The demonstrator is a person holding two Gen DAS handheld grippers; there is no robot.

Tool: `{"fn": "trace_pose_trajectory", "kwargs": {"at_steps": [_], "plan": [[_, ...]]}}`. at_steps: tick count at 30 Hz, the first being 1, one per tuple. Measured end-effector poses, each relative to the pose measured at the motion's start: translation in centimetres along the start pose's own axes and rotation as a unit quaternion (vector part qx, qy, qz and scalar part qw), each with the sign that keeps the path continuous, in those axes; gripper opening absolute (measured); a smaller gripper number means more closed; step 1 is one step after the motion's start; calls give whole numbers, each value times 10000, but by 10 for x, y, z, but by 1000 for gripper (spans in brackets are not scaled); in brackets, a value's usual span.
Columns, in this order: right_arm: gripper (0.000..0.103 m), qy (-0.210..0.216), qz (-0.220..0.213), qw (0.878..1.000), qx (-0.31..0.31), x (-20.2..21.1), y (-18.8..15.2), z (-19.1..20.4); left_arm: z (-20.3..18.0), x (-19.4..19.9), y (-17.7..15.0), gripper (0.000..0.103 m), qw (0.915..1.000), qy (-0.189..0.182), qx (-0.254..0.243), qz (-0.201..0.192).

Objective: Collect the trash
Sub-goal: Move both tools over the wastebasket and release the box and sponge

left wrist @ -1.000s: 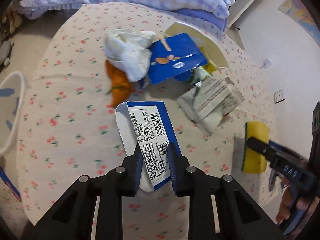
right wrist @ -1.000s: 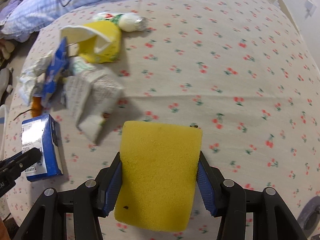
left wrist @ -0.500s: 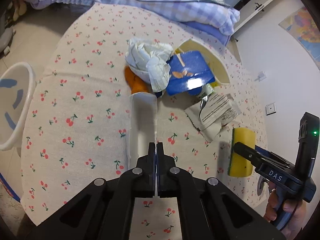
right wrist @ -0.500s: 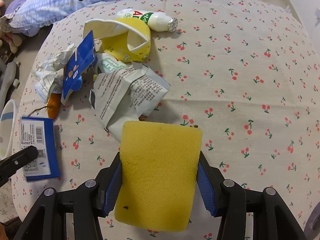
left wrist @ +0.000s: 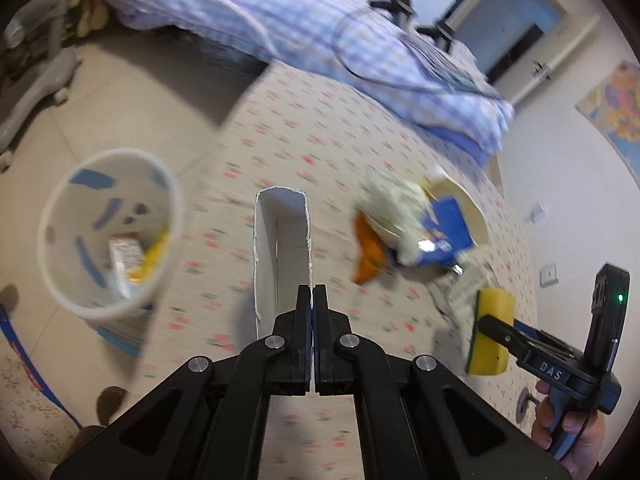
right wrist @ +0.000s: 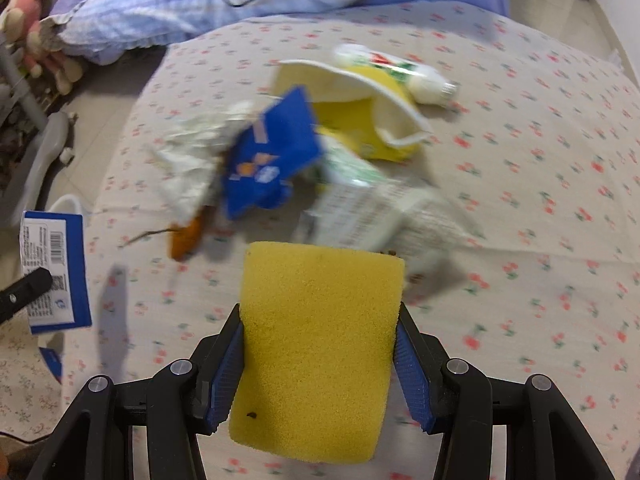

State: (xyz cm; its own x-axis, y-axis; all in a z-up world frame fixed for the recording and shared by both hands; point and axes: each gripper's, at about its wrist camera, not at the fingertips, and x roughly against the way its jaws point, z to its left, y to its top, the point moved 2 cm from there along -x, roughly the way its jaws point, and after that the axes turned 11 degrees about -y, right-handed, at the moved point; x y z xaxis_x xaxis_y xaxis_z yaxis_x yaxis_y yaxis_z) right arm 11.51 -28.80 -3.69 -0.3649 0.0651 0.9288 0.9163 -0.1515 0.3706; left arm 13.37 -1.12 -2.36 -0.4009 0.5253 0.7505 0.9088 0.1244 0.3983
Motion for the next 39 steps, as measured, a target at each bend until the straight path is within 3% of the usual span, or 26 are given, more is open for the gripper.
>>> {"fn": "trace_pose_trajectory", "kwargs": {"at_steps": [11, 19, 22, 24, 25, 26, 39], "plan": [[59, 380, -71, 9981, 485, -6, 12, 87, 100, 38, 22, 0, 9970, 470, 453, -406], [59, 541, -150, 9952, 802, -18, 17, 149, 140, 38, 31, 0, 9956, 612, 479, -525], [59, 570, -171, 9941, 905, -24, 17, 169, 146, 38, 34, 2, 9959, 625, 539, -376], [59, 590, -164, 9937, 944, -28, 17, 177, 150, 39, 33, 19, 9953, 745, 534, -320], [59, 608, -160, 9934, 956, -30, 18, 180, 152, 40, 32, 47, 9950, 795, 530, -298], [59, 622, -160, 9933, 963, -31, 18, 184, 155, 43, 31, 68, 9941, 871, 551, -336], [59, 953, -353, 9871, 1239, -44, 28, 255, 194, 77, 13, 89, 9788, 1988, 353, -349]]}}
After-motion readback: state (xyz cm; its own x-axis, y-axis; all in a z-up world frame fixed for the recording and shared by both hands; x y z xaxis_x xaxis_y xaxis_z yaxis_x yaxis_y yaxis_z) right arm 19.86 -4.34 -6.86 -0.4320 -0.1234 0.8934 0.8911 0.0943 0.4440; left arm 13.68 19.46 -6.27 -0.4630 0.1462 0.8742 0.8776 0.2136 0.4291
